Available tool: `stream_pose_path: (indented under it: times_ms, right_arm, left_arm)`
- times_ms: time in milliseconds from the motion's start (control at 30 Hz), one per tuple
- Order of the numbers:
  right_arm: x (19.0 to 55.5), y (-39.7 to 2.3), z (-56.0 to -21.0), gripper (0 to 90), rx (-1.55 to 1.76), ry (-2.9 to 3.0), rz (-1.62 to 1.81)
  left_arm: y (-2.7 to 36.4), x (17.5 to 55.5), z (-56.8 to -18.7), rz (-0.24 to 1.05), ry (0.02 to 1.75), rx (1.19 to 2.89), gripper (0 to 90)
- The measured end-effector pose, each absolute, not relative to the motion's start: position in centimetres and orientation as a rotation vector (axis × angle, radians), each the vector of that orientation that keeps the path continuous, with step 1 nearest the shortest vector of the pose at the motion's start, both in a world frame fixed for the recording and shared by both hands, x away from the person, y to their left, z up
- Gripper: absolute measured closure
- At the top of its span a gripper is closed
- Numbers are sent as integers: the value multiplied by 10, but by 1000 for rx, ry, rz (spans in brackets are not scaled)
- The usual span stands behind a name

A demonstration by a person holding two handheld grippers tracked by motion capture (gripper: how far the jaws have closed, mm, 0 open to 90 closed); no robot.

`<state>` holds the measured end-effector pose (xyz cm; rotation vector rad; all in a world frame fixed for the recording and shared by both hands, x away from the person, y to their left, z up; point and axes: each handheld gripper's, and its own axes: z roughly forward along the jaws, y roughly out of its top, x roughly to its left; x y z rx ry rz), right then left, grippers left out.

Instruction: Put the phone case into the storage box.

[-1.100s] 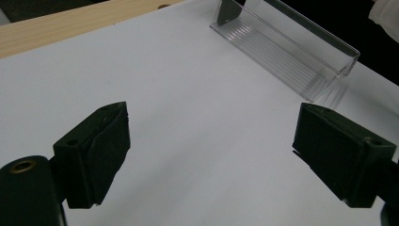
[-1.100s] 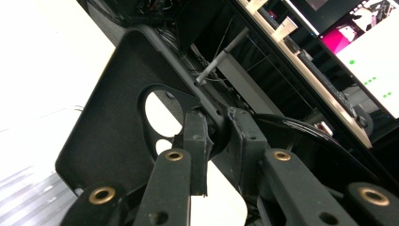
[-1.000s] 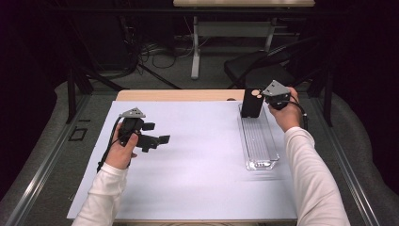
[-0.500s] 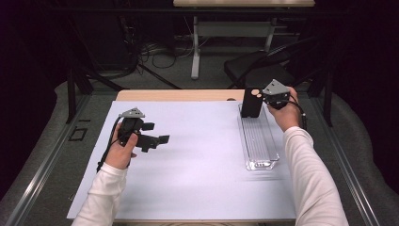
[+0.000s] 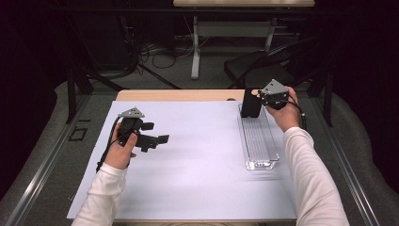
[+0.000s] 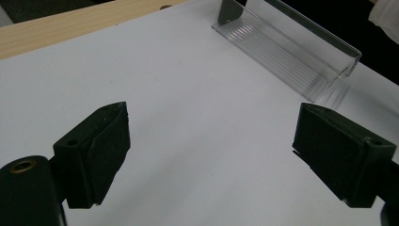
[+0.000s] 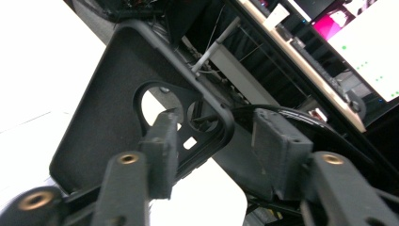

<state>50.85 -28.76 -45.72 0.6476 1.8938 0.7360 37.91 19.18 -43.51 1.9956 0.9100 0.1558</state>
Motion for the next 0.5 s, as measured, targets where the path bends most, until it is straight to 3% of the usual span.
stream_pose_path:
  times_ms: [500]
  right_arm:
    - [492, -283, -443, 268, 824, 1859, 789]
  left_arm:
    - [194, 379, -432, 162, 902, 1982, 118]
